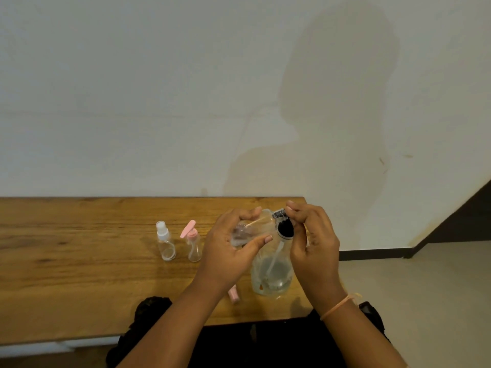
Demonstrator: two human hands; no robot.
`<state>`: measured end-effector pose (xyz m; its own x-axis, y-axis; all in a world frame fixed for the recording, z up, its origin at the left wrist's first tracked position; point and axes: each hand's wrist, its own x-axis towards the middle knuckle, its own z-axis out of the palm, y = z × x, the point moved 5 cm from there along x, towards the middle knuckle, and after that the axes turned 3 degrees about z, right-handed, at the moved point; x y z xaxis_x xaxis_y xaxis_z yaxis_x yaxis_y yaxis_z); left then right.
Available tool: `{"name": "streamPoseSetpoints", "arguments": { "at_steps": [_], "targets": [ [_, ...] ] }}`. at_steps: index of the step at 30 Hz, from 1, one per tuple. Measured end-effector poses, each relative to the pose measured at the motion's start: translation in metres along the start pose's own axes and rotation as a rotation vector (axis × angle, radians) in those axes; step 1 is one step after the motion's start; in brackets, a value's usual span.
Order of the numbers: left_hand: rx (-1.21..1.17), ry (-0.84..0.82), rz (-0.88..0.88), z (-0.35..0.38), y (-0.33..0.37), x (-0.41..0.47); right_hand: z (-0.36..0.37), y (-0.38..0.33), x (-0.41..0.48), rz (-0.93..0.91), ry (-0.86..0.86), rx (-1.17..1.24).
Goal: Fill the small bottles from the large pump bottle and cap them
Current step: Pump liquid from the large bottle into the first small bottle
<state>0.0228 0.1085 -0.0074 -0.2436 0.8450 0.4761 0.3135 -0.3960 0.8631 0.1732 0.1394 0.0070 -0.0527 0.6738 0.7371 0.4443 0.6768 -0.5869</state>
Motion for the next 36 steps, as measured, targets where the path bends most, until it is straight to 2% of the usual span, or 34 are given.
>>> {"name": "streamPoseSetpoints", "arguments": {
  "at_steps": [8, 22, 29, 36],
  "targets": [
    [-0.025, 0.023, 0.005, 0.001, 0.002, -0.003, -0.006, -0.006, 0.004, -0.008, 0.021, 0.069],
    [-0.034, 0.007, -0.029, 0.002, -0.004, 0.000, 0.005, -0.002, -0.002, -0.026, 0.032, 0.016],
    [-0.028, 0.030, 0.045, 0.002, 0.002, -0.003, -0.004, -0.009, 0.000, -0.016, 0.067, 0.079],
    [-0.072, 0.052, 0.046, 0.003, 0.008, -0.001, -0.001, -0.007, 0.002, -0.011, 0.073, 0.076]
  ]
}}
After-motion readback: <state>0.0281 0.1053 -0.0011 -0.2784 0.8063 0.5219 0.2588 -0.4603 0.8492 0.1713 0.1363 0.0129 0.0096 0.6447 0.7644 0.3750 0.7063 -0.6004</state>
